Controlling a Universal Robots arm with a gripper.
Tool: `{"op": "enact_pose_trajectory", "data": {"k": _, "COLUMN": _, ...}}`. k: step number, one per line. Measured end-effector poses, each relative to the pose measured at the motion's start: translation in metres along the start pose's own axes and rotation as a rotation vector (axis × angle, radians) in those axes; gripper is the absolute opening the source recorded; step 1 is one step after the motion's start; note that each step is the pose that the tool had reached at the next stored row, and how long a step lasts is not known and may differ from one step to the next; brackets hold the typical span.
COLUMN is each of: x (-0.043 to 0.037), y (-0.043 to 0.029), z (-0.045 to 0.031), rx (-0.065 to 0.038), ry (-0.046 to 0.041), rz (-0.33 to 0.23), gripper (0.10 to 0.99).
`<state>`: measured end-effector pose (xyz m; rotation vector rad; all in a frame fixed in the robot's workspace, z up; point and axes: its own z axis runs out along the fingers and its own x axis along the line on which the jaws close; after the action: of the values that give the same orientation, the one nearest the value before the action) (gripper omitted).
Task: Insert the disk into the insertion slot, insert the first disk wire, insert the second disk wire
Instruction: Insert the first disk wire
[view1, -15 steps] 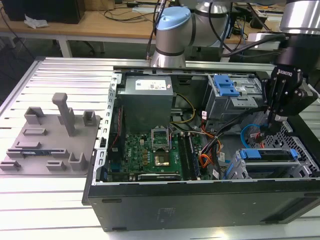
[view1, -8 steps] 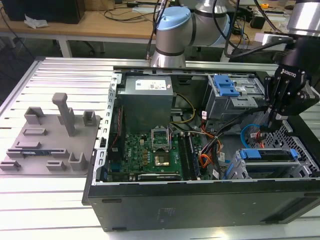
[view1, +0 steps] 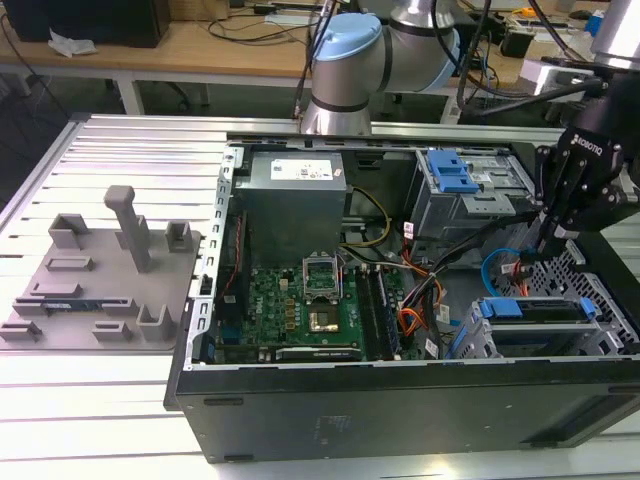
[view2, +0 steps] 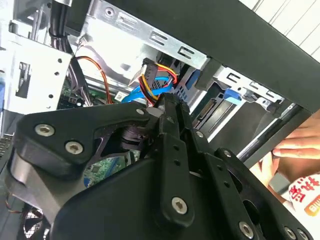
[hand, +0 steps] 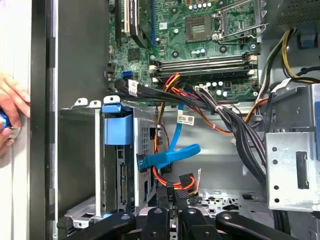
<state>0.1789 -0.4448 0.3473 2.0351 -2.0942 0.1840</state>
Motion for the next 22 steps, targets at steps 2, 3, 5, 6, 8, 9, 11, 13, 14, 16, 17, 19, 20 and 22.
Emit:
{"op": "enact_pose_trajectory", "data": {"k": 2, "x": 0.0063, "y": -0.0008, "z": 0.0013, "rx": 0.0, "ry": -0.0043, "rz": 0.0, "gripper": 0.165}}
{"op": "enact_pose_trajectory", "data": {"k": 3, "x": 0.0101, "y": -0.0012, "z": 0.0022, "rx": 0.0, "ry": -0.0046, "rz": 0.0, "gripper": 0.165}}
{"op": "enact_pose_trajectory", "data": {"k": 5, "x": 0.025, "y": -0.0031, "z": 0.0058, "rx": 0.0, "ry": -0.0054, "rz": 0.0, "gripper": 0.165}}
{"op": "enact_pose_trajectory", "data": {"k": 6, "x": 0.0297, "y": -0.0034, "z": 0.0069, "rx": 0.0, "ry": -0.0081, "rz": 0.0, "gripper": 0.165}}
{"op": "enact_pose_trajectory", "data": {"k": 8, "x": 0.0346, "y": -0.0037, "z": 0.0081, "rx": 0.0, "ry": -0.0198, "rz": -0.001, "gripper": 0.165}}
{"op": "enact_pose_trajectory", "data": {"k": 9, "x": 0.0362, "y": -0.0038, "z": 0.0085, "rx": -0.001, "ry": -0.0334, "rz": -0.001, "gripper": 0.165}}
{"op": "enact_pose_trajectory", "data": {"k": 11, "x": 0.0385, "y": -0.0039, "z": 0.009, "rx": -0.002, "ry": -0.0739, "rz": -0.003, "gripper": 0.165}}
{"op": "enact_pose_trajectory", "data": {"k": 13, "x": 0.0393, "y": -0.004, "z": 0.0093, "rx": -0.003, "ry": -0.0843, "rz": -0.003, "gripper": 0.165}}
{"op": "enact_pose_trajectory", "data": {"k": 14, "x": 0.0393, "y": -0.004, "z": 0.0093, "rx": -0.003, "ry": -0.0844, "rz": -0.003, "gripper": 0.165}}
{"op": "enact_pose_trajectory", "data": {"k": 16, "x": 0.0396, "y": -0.004, "z": 0.0092, "rx": -0.004, "ry": -0.0842, "rz": -0.003, "gripper": 0.165}}
{"op": "enact_pose_trajectory", "data": {"k": 17, "x": 0.0407, "y": -0.0039, "z": 0.0091, "rx": -0.006, "ry": -0.0843, "rz": -0.003, "gripper": 0.165}}
{"op": "enact_pose_trajectory", "data": {"k": 19, "x": 0.0431, "y": -0.0039, "z": 0.0085, "rx": -0.009, "ry": -0.0843, "rz": -0.004, "gripper": 0.165}}
{"op": "enact_pose_trajectory", "data": {"k": 20, "x": 0.0444, "y": -0.004, "z": 0.0083, "rx": -0.01, "ry": -0.0843, "rz": -0.004, "gripper": 0.165}}
{"op": "enact_pose_trajectory", "data": {"k": 22, "x": 0.0486, "y": -0.0041, "z": 0.0083, "rx": -0.01, "ry": -0.0845, "rz": -0.004, "gripper": 0.165}}
